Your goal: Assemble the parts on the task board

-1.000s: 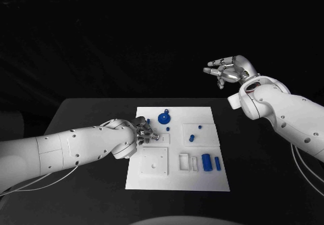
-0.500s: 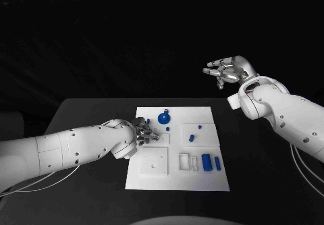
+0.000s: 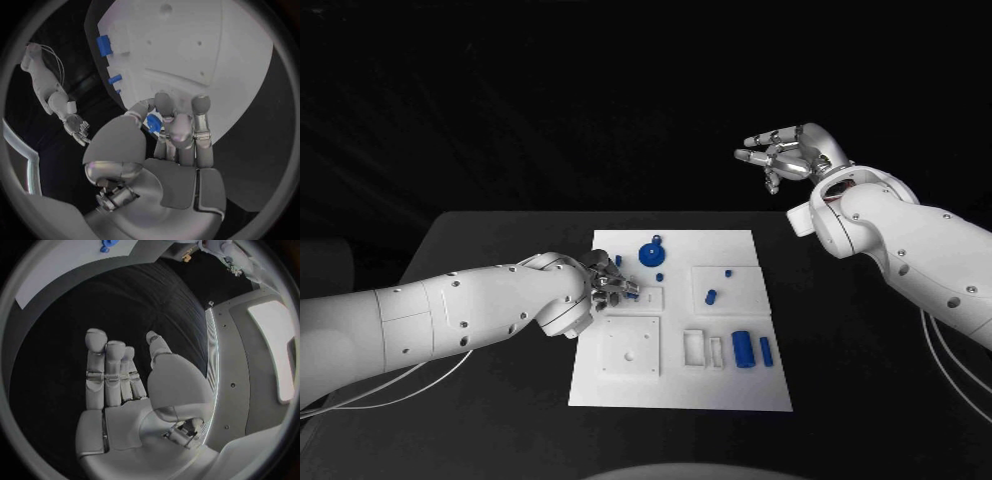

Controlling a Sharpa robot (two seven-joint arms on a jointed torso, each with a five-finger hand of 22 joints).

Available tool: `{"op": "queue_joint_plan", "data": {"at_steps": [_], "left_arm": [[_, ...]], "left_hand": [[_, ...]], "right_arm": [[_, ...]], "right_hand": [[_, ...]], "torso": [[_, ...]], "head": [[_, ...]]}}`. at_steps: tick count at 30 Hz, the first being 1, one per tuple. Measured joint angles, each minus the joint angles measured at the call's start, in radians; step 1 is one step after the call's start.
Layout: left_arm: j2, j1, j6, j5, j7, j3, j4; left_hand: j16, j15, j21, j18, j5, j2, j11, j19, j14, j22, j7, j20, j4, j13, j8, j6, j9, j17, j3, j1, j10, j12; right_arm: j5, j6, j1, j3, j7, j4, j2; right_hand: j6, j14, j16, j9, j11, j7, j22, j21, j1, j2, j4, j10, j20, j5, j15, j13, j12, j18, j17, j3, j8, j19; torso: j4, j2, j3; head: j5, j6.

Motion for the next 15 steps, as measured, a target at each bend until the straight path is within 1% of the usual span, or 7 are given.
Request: {"op": "queue_joint_plan", "data": {"at_steps": [4,7,15], "left_arm": [[0.000,0.001,0.002,0.000,-0.002,0.000,-0.001],[0.001,0.002,0.005,0.000,-0.005,0.000,-0.002],[0.005,0.004,0.023,-0.004,-0.011,0.000,-0.004]], "left_hand": [[0.000,0.000,0.007,0.000,0.000,-0.001,0.000,0.000,0.000,0.000,0.000,0.000,-0.023,0.000,0.000,0.000,0.005,0.004,0.021,-0.010,0.000,0.004],[0.000,-0.003,0.007,0.000,0.000,-0.001,0.000,0.000,0.004,0.000,0.000,0.000,-0.024,0.000,0.000,0.000,0.005,0.004,0.022,-0.010,0.000,0.004],[0.005,-0.002,0.014,0.000,0.004,-0.001,0.000,0.000,0.005,0.000,0.000,0.000,-0.024,0.000,0.003,0.000,0.005,0.011,0.022,-0.010,0.000,0.004]], "right_arm": [[-0.001,0.000,0.000,0.000,-0.002,-0.001,0.001],[-0.001,0.001,0.000,0.000,-0.003,-0.002,0.002],[-0.002,0.002,0.000,0.000,-0.005,-0.003,0.002]], "right_hand": [[0.000,0.000,0.000,0.000,0.000,0.000,0.000,0.000,0.000,0.000,0.000,0.000,0.000,0.000,0.000,0.000,0.000,0.000,0.000,0.000,0.000,0.000],[0.000,0.000,0.000,0.000,0.000,0.000,0.000,0.000,0.000,0.000,0.000,0.000,0.000,0.000,0.000,0.000,0.000,0.000,0.000,0.000,0.000,0.000],[0.000,0.000,0.000,0.000,0.000,0.000,0.000,0.000,0.000,0.000,0.000,0.000,0.000,0.000,0.000,0.000,0.000,0.000,0.000,0.000,0.000,0.000]], "torso": [[0.0001,0.000,-0.0001],[0.0000,0.000,-0.0004],[-0.0003,0.000,-0.0007]], "head": [[0.000,0.000],[0.001,-0.001],[0.000,-0.002]]}}
